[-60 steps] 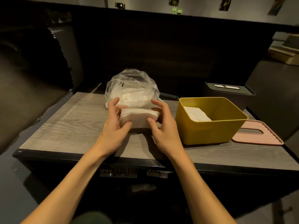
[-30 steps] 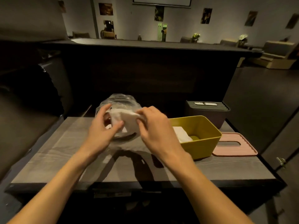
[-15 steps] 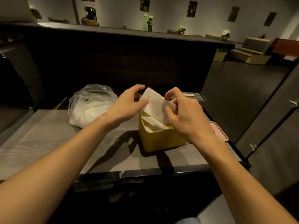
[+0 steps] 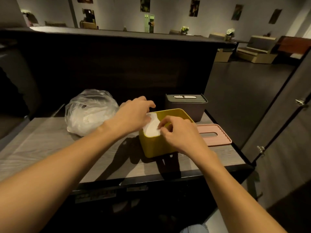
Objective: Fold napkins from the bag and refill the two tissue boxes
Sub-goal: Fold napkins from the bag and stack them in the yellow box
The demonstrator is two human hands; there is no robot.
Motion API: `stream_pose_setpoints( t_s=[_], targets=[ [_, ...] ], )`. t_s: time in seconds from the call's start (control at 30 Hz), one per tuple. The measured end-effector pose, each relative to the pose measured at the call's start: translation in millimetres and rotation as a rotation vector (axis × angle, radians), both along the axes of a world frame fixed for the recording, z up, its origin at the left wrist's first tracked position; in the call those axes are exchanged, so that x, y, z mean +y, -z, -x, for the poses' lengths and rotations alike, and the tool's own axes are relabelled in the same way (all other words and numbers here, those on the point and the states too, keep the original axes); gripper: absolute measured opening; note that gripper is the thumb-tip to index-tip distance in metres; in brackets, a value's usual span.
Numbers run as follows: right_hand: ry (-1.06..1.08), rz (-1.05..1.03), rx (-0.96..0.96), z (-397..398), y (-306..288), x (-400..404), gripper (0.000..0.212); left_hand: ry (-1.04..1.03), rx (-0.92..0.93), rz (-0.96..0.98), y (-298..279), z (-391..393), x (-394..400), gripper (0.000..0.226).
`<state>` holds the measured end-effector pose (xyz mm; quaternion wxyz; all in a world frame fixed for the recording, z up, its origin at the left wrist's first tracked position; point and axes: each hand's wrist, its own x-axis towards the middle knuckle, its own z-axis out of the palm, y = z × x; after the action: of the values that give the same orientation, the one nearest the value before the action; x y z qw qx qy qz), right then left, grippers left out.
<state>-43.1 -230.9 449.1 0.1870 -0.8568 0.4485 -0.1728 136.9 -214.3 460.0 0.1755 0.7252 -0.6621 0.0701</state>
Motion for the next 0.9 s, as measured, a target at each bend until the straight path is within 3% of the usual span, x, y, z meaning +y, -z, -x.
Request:
stream_pose_setpoints(
  t_s=[0.17, 0.27, 0.37, 0.53, 0.7, 0.8, 0.9],
  targets=[
    [0.002, 0.058, 0.092, 3.5, -0.4, -2.2, 0.027, 0.074, -0.168, 0.102, 3.5, 5.3, 4.7, 0.045],
    [-0.087, 0.135, 0.036, 5.8, -4.9, 4.3, 0.026, 0.093, -0.109, 0.065, -4.5, 4.3, 2.0, 0.034],
    [-0.184, 0.147, 0.102, 3.2, -2.5, 11.6, 0.037, 0.077, -0.13, -0.043, -4.7, 6.7, -0.9, 0.033],
    [-0.144, 0.079, 0.084, -1.9, 7.0, 7.5, 0.052, 0.072, -0.139, -0.144, -0.8, 10.2, -9.7, 0.03],
    [-0.141, 0.039, 0.239, -9.4, -17.9, -3.2, 0.046, 0.184, 0.028, -0.073, -6.4, -1.9, 7.1, 0.02],
    [-0.136, 0.154, 0.029, -28.9, -33.2, -5.8, 0.025, 0.167, 0.222, 0.076, -18.4, -34.1, 32.2, 0.017],
    [-0.173, 0.182, -0.127, -73.2, -39.6, -3.7, 0.021, 0.035, 0.274, 0.139, -24.9, -80.2, 53.8, 0.017]
  ],
)
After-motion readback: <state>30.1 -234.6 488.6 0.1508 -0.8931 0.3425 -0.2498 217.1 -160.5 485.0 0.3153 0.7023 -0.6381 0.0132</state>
